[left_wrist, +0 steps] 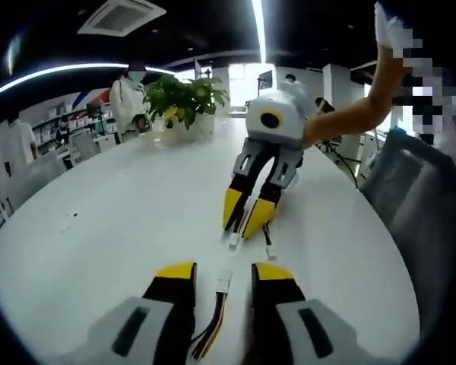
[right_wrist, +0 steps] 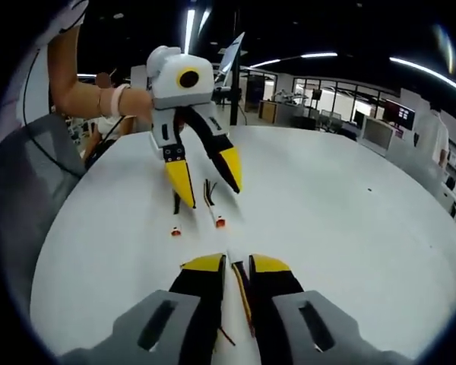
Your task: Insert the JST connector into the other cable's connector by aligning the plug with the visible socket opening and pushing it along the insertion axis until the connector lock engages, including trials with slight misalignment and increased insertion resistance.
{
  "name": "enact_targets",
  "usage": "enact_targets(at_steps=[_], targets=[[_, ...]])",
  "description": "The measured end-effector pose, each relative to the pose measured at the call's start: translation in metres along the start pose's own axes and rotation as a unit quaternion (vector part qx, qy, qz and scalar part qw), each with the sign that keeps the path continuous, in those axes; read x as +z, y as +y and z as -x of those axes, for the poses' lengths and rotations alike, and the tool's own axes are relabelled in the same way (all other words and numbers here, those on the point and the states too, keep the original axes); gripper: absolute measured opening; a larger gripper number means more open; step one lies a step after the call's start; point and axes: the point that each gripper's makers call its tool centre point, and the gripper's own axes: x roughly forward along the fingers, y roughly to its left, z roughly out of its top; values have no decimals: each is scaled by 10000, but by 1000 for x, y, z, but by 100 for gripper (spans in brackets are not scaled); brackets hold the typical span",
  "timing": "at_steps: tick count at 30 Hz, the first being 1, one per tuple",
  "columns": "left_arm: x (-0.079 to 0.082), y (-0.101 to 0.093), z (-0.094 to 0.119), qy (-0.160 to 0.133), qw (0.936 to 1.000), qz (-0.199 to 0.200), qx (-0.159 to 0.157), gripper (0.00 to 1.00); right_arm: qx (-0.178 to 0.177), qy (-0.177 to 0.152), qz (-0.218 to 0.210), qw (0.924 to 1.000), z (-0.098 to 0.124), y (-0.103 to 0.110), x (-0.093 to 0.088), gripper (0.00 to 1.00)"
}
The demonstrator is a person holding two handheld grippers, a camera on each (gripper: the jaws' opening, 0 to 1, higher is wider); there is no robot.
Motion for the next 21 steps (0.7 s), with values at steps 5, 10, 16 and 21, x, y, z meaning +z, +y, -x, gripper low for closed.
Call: enact_targets(at_steps=[5, 10, 16, 21], targets=[[-5, -2, -2, -32, 9999, -59, -102, 18, 133, -22, 96, 9999, -2, 5, -1, 10], [-6, -1, -2, -173, 9996, 163, -156, 13, 134, -26, 57, 9999, -3, 3, -4, 10], [-12, 1, -5, -153, 9994, 248, -197, 13, 129, -38, 14, 9999, -2, 1, -6, 10], [-14, 1, -8, -274, 9989, 318, -201, 12, 198, -75, 1, 9998, -3, 2, -6, 9]])
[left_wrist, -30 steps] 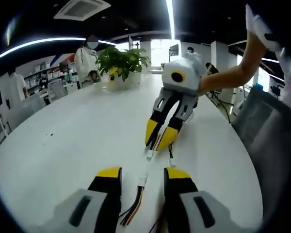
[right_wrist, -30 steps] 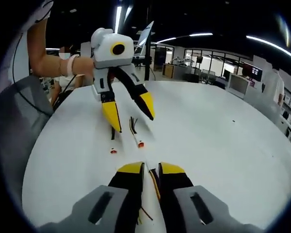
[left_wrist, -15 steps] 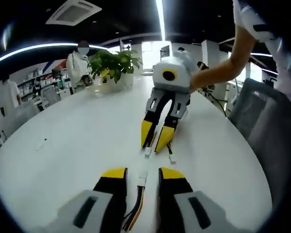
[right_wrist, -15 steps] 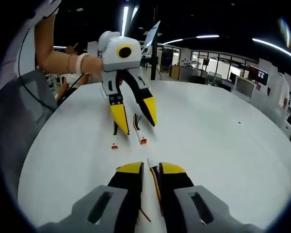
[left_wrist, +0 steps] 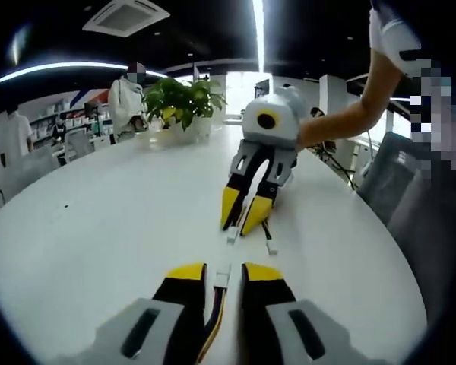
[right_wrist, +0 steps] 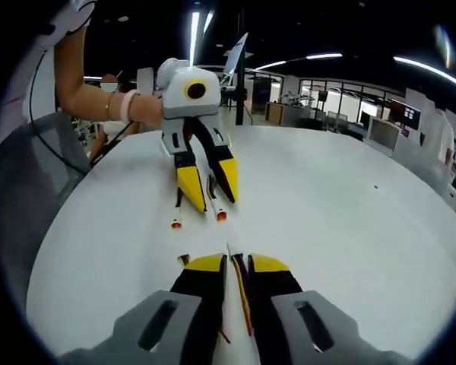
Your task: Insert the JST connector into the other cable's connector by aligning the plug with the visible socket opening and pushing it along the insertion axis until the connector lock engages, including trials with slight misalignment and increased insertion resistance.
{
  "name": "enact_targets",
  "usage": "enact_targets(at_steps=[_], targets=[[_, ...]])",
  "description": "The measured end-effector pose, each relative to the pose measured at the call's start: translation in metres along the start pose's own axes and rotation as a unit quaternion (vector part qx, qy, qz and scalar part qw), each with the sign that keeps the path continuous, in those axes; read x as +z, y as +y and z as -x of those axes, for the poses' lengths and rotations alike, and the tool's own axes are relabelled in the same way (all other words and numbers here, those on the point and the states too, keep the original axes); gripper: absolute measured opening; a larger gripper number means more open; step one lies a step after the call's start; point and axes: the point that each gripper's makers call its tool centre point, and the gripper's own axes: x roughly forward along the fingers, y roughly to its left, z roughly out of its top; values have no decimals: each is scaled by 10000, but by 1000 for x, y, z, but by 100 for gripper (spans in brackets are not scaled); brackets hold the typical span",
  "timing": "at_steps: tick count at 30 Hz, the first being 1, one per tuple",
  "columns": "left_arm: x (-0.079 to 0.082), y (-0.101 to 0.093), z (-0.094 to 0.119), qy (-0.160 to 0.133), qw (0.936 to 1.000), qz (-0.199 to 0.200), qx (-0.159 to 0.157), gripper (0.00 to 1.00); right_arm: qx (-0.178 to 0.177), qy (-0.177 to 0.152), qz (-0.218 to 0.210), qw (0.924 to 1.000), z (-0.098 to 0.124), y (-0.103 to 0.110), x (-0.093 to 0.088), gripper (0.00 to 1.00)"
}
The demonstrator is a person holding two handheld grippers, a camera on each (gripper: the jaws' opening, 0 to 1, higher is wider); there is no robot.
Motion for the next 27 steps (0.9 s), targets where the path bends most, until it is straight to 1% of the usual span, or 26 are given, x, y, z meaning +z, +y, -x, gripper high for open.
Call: enact_targets(at_steps=[4, 5, 7, 10, 13, 17, 19, 23, 27], targets=[[-4, -1, -1, -12, 10000, -12, -32, 9, 32, -20, 18, 10000, 0, -1, 0, 8], [-4, -1, -1, -71, 10000, 37, -52, 9, 44, -27, 21, 10000, 1, -1, 0, 8], [3, -1, -1, -375, 9990, 231, -82, 9, 60, -38, 18, 10000, 1, -1, 0, 7], [-4, 0, 0, -244, 9995, 173, -61, 8, 88, -54, 22, 9999, 0, 0, 0, 7], [-7, -1, -1, -214, 9996, 168, -92, 8, 111, -74, 11, 9999, 0, 0, 0, 6], [-8, 0, -2, -277, 9993, 214, -100, 7, 137, -111, -3, 9998, 0, 0, 1, 6], [-7, 2, -3, -316, 9989, 319, -101, 7, 137, -132, -40, 9998, 0, 0, 1, 6], [-6, 2, -4, -379, 9989, 238, -109, 4, 138, -172, -35, 9997, 0, -1, 1, 5], [-6, 3, -4, -451, 9985, 291, -93, 2, 147, -185, -38, 9997, -1, -1, 1, 5]])
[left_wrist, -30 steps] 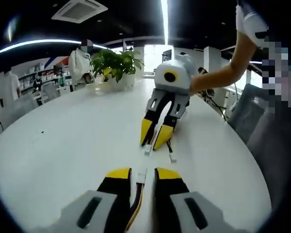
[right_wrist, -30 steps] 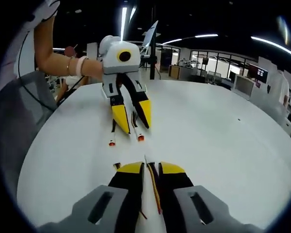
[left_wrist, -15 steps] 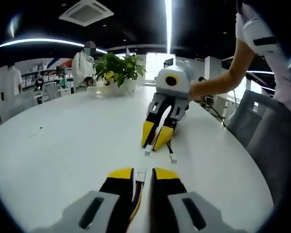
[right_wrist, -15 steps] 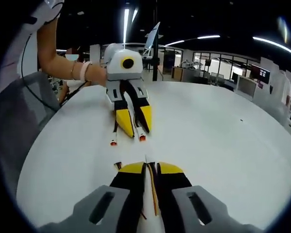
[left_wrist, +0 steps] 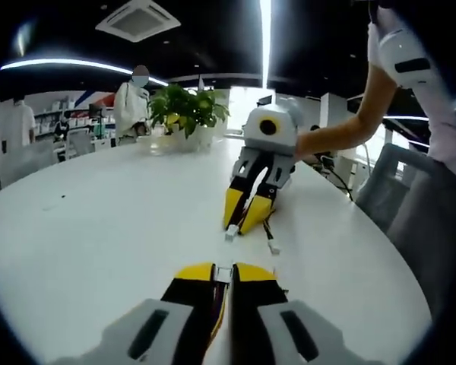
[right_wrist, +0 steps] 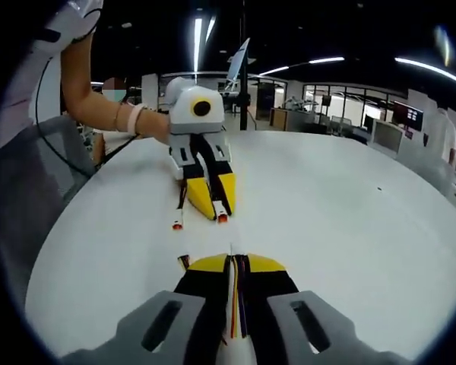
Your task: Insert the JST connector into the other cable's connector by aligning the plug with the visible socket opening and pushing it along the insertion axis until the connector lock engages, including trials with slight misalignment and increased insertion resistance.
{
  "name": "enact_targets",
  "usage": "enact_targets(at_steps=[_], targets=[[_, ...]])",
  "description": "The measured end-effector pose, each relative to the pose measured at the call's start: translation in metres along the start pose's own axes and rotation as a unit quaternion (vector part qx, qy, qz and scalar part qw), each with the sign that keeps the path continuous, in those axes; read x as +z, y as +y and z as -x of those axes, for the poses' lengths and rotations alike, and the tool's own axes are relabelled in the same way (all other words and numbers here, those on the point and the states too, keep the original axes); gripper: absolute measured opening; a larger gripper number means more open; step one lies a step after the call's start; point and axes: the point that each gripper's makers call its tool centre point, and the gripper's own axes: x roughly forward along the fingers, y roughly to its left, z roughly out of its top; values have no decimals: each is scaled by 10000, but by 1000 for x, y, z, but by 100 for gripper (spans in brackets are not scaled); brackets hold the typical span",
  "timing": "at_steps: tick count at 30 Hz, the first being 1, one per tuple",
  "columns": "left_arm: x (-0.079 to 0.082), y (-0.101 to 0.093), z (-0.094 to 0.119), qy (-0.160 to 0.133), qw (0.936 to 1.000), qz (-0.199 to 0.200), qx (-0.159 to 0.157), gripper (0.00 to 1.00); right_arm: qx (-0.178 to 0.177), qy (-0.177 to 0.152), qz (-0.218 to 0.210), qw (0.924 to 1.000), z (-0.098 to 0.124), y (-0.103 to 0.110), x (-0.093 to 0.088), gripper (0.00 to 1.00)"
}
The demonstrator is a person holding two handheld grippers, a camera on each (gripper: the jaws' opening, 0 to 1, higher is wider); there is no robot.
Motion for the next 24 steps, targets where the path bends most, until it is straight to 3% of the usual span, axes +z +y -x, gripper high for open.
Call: enact_targets(at_steps=[8, 14, 24], targets=[[0, -1, -1, -72, 10000, 59, 3, 0, -52, 11, 50, 10000, 1, -2, 0, 4], [1, -5, -3, 66, 10000, 7, -71, 0, -2, 22, 53, 10000, 3, 0, 0, 4], [21, -15, -6, 200, 9980, -524, -303, 0, 144, 152, 64, 9998, 14, 5, 8, 4]])
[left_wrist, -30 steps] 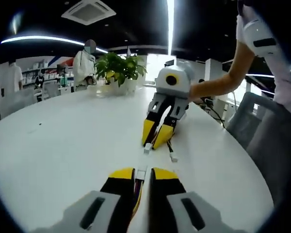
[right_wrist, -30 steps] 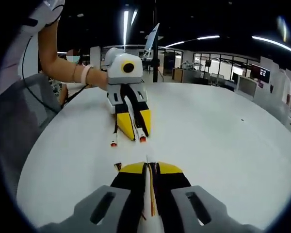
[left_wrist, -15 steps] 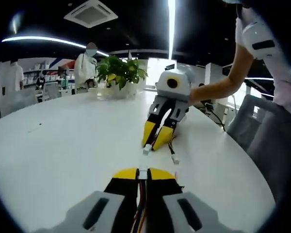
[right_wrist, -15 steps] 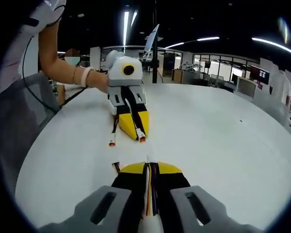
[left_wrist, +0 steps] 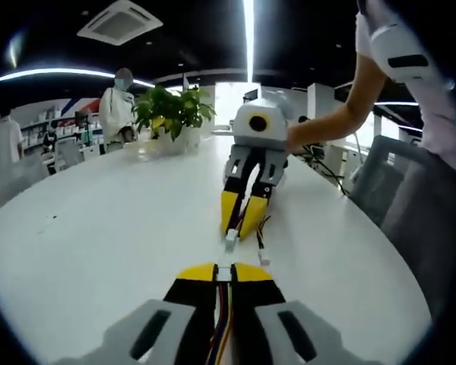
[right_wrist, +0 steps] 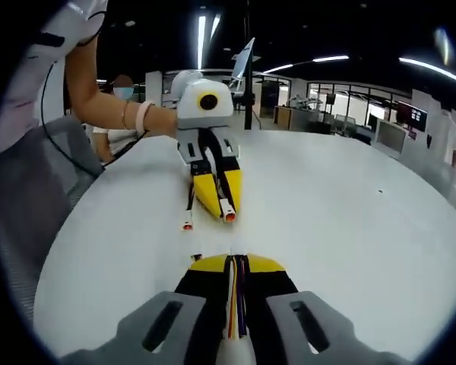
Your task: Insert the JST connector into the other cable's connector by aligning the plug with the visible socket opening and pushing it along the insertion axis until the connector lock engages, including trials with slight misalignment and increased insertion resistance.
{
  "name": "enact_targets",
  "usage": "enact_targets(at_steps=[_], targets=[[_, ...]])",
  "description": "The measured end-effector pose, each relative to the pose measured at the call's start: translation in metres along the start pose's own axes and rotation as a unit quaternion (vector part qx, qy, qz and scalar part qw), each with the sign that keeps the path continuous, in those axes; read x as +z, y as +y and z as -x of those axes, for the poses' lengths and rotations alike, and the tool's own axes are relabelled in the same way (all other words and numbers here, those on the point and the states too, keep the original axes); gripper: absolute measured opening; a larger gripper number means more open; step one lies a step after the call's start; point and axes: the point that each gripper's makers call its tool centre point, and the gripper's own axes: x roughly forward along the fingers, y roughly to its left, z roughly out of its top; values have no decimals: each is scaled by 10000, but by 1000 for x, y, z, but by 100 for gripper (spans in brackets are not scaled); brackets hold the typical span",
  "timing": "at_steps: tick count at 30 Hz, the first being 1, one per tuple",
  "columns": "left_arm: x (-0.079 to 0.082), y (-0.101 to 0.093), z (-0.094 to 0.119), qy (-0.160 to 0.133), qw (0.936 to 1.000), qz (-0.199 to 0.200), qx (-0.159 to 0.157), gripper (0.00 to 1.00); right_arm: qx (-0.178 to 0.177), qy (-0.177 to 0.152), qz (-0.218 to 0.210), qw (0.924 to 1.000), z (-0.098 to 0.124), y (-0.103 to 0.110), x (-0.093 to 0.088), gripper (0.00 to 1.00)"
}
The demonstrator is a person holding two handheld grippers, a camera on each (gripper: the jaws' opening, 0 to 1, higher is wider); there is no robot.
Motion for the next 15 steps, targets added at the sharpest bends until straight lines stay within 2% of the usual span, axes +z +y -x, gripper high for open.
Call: enact_targets(at_steps=[5, 10, 15], targets=[[5, -5, -2, 24, 10000, -74, -44, 0, 45, 66, 92, 9999, 6, -1, 5, 4], [17, -9, -1, -67, 9999, -103, -78, 0, 126, 14, 140, 9998, 9, 0, 14, 4], [24, -13, 0, -13, 9996, -226, -138, 0, 232, -49, 208, 9995, 10, 4, 24, 4]])
